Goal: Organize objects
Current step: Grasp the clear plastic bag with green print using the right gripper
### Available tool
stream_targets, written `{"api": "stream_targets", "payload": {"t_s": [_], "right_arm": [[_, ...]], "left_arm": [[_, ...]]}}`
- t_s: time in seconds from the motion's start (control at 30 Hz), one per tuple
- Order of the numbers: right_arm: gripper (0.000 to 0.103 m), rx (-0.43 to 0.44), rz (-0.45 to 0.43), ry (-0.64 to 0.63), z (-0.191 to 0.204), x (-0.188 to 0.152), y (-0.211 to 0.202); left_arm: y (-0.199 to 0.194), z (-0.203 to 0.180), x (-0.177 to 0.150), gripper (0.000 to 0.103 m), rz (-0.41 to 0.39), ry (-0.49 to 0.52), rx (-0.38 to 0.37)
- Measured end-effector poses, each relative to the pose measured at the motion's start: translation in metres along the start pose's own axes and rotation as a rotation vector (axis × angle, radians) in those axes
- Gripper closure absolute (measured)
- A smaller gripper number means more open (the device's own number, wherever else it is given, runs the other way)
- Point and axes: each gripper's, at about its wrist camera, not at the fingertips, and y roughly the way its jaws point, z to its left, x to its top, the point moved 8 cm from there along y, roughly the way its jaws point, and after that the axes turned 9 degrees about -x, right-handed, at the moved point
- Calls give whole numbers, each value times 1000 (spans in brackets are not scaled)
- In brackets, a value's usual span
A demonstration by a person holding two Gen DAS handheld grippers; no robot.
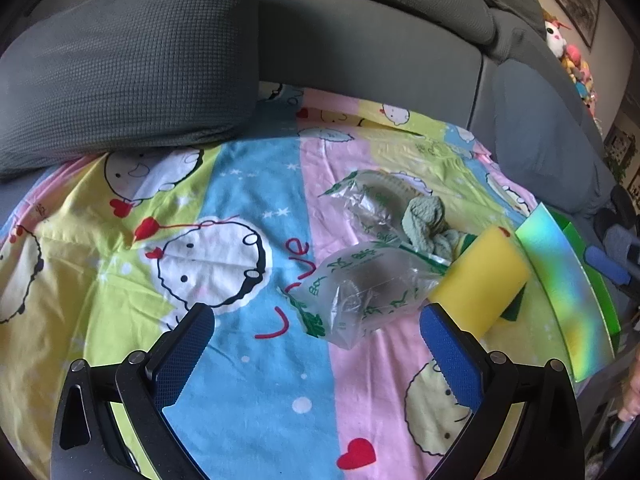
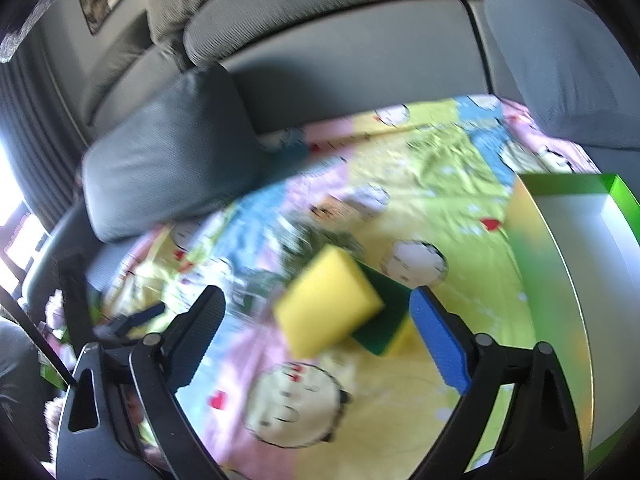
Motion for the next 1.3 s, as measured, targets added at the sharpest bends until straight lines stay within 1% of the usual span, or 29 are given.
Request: {"api": "stream_targets", "payload": {"t_s": [0.07,0.17,0.23,0.33,0.47,0.57,0.63,0.67,0.77,0.87,0.93,0.97,1.0,1.17,1.23,1.27,1.3], "right_arm": [[15,31,-10,0,14,7,-5],[21,57,-10,0,31,14,-4],[28,74,6,6,43,18,2],[31,105,48,20,61,17,17],[30,110,138,29,81,11,45],[30,135,186,32,93,6,62],[30,129,230,35,99,2,75],[30,115,257,37,101,-2,85],[30,90,288,47,101,-6,100],[30,108,337,65,102,-14,114],[30,103,352,65,100,-17,121],[30,94,361,61,98,-21,124],[30,87,372,60,97,-23,126],[31,81,422,62,91,-37,135],[31,76,422,48,92,-40,135],[31,79,425,42,93,-41,136],[30,78,431,35,95,-42,136]], "left_arm": [[-5,1,4,0,-18,-11,-6],[-10,4,7,0,-28,-56,-31],[-11,7,7,0,-28,-78,-30],[-13,10,8,0,-38,-82,-16],[-11,13,10,0,-38,-86,-10],[-6,14,9,0,-29,-93,-28],[-1,15,8,0,-18,-101,-40],[2,16,8,0,-12,-106,-41],[10,18,6,0,6,-118,-48],[19,21,2,1,22,-144,-81],[24,21,-1,7,34,-167,-112],[26,21,-2,13,41,-175,-122],[29,21,-4,15,51,-183,-129],[38,20,-13,19,89,-197,-144],[39,19,-16,19,98,-203,-158],[39,19,-16,21,98,-208,-163],[38,20,-16,28,97,-212,-167]]}}
